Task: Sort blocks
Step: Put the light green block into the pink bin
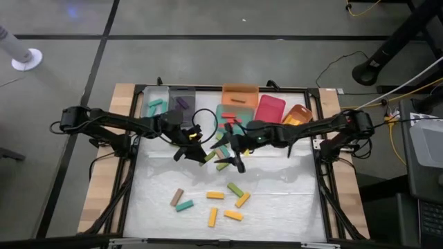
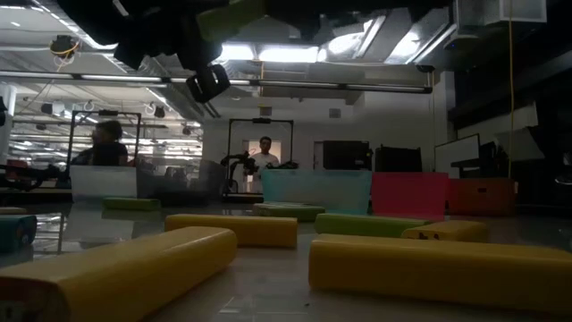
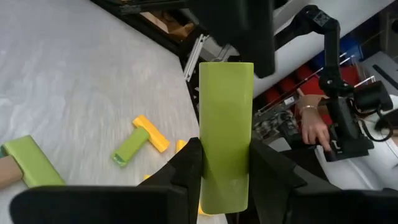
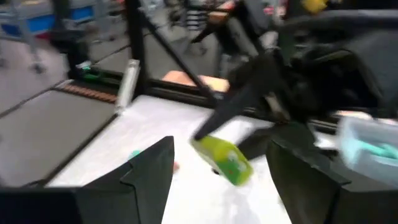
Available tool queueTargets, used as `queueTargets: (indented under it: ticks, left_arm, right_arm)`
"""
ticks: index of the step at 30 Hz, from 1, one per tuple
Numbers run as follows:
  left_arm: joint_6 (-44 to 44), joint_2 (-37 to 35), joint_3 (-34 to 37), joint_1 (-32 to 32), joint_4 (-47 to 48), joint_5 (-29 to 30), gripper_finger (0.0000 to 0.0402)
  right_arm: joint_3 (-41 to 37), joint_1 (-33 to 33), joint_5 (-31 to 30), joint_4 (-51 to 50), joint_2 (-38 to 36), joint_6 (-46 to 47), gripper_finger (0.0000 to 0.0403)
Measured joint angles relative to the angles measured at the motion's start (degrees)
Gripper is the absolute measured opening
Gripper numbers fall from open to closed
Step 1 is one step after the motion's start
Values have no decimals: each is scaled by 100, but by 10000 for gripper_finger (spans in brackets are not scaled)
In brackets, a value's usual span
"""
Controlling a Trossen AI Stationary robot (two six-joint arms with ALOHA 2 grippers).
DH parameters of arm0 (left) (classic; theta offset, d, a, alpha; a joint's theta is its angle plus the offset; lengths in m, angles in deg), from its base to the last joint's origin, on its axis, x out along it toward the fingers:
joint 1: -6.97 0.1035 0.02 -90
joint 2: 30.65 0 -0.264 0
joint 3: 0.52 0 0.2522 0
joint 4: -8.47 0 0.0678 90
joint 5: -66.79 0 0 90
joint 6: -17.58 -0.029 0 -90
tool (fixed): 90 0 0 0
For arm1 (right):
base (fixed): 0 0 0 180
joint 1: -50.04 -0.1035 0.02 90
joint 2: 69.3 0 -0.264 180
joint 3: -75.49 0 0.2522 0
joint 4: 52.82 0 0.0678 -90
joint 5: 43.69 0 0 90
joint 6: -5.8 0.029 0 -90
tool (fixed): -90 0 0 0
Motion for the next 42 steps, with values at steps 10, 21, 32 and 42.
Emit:
queueTargets:
  ticks: [10, 21, 32, 42]
  left_arm:
    - [42, 0, -2, -18, -72, 2, 93]
    - [478, 0, -2, -14, -241, 37, 95]
    - [785, 101, -4, -14, -468, 111, 97]
    - [704, 107, -2, 2, -524, 109, 97]
  right_arm:
    - [293, 104, 352, -431, 126, -280, 253]
    - [293, 102, 352, -381, 172, -299, 253]
    - [464, 102, 350, -306, 402, -306, 253]
    - [472, 102, 350, -464, 416, -452, 242]
